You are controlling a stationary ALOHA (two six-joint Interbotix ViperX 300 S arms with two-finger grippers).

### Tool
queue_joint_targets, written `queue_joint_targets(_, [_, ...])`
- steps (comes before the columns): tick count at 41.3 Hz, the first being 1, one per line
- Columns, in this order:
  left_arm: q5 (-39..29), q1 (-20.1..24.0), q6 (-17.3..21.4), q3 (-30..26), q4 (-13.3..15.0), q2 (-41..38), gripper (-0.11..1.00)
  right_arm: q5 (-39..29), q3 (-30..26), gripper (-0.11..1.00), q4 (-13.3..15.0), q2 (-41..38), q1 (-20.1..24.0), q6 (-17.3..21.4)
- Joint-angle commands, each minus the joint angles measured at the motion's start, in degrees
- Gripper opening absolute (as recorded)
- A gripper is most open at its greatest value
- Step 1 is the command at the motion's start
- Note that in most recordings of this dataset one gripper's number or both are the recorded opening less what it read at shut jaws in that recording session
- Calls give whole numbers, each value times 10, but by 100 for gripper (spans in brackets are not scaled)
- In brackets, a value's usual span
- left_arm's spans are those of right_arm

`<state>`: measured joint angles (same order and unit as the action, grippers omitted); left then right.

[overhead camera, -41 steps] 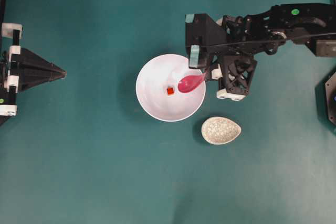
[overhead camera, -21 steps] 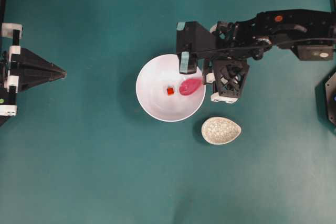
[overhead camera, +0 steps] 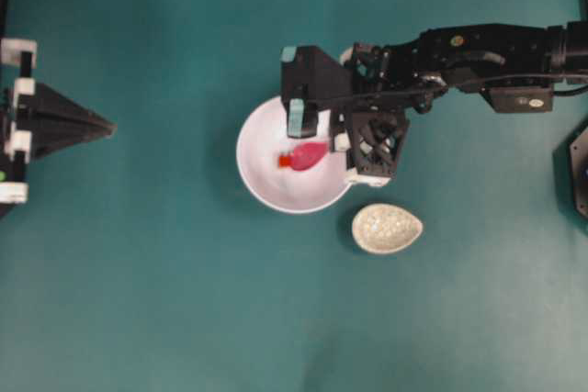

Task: Grip the spoon and scoop the red block from the bowl with right arm.
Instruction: 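Lower the spoon bowl into the white bowl beside the red cube, then push the spoon under the red cube with the right gripper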

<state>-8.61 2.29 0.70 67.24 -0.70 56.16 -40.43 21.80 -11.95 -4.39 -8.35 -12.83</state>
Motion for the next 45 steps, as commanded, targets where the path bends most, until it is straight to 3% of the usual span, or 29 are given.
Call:
queue_joint_targets(1, [7,0,-1,-6,-2,-3,0,5,-18,25,1,4,5,0])
queue_joint_targets(13, [11,1,0,-6,-2,-2,0,40,-21,25,1,4,7,5])
queue_joint_targets(45, [11,1,0,-6,-2,-3,0,98,-13,25,-1,14,7,64])
